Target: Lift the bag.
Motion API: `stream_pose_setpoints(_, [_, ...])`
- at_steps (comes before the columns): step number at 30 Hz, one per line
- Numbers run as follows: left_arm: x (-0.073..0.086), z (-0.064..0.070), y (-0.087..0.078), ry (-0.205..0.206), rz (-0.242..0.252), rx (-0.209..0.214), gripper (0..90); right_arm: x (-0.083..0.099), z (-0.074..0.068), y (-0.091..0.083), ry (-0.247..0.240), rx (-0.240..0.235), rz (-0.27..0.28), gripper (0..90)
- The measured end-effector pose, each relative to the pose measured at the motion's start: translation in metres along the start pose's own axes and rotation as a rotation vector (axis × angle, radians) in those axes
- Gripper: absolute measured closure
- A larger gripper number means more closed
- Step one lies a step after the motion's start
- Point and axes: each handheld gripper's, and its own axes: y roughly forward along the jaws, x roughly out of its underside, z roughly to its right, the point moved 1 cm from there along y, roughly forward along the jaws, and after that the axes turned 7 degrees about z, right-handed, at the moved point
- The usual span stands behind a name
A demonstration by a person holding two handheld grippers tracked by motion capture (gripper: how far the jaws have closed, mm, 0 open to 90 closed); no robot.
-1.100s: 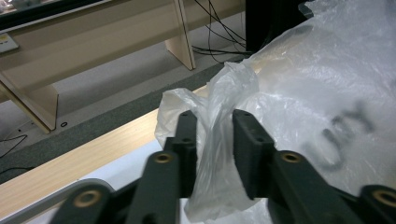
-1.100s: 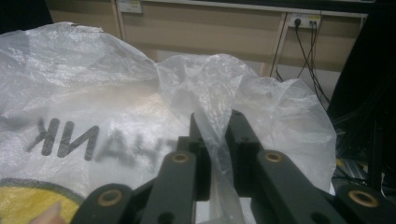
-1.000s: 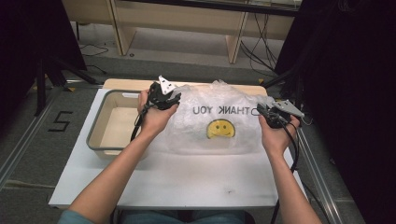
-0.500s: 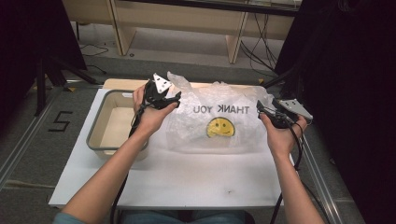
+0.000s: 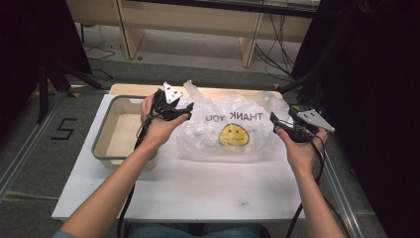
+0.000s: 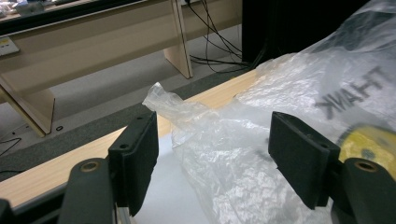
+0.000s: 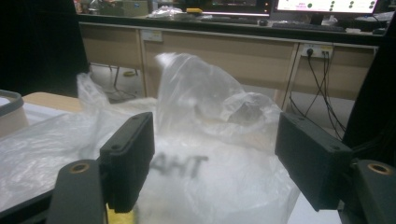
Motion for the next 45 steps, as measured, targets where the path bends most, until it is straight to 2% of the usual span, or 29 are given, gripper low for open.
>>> stream_pose_setpoints(7, [0.008,0.001,-0.005,-0.002,-0.020,0.019,33.2,0.009,-0.003,-0.008,-0.010,-0.022,-0.025,29.4])
stream_pose_setpoints(19, [0.018,0.007,-0.030,-0.035,-0.047,0.118,32.6,0.025,-0.005,-0.026,-0.015,-0.081,-0.060,30.6])
stream_pose_setpoints(24, [0.022,0.008,-0.043,-0.017,-0.053,0.152,32.1,0.027,-0.007,-0.034,-0.030,-0.102,-0.073,30.9])
stream_pose_setpoints(45, [0.042,0.007,-0.073,0.008,-0.080,0.200,30.9,0.036,-0.010,-0.052,-0.053,-0.152,-0.101,30.9])
